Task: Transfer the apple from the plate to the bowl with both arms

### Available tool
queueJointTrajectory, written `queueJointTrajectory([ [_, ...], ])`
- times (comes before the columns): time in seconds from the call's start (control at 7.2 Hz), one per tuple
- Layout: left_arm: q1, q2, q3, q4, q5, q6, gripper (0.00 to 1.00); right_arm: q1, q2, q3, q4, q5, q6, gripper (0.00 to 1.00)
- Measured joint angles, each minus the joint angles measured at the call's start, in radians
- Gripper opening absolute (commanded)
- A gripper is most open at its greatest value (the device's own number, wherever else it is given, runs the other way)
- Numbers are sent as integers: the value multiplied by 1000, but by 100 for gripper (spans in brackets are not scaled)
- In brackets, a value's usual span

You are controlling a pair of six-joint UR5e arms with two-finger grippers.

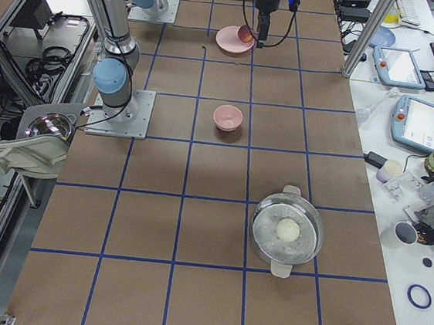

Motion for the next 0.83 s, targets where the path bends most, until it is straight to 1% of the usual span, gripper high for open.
queueJointTrajectory([
  [0.28,0,8,-3,-9,4,2,100,-151,11,69,-10,5,-161,100],
  [0.42,-1,7,-4,-10,3,3,100,-200,16,122,-51,6,-228,100],
  [0.56,-1,6,-4,-10,1,2,100,-240,25,194,-131,7,-288,100],
  [0.69,-4,2,-5,-11,1,0,100,-268,33,285,-234,13,-327,100],
  [0.83,-12,-3,-6,-9,3,-2,100,-281,37,381,-332,24,-345,90],
])
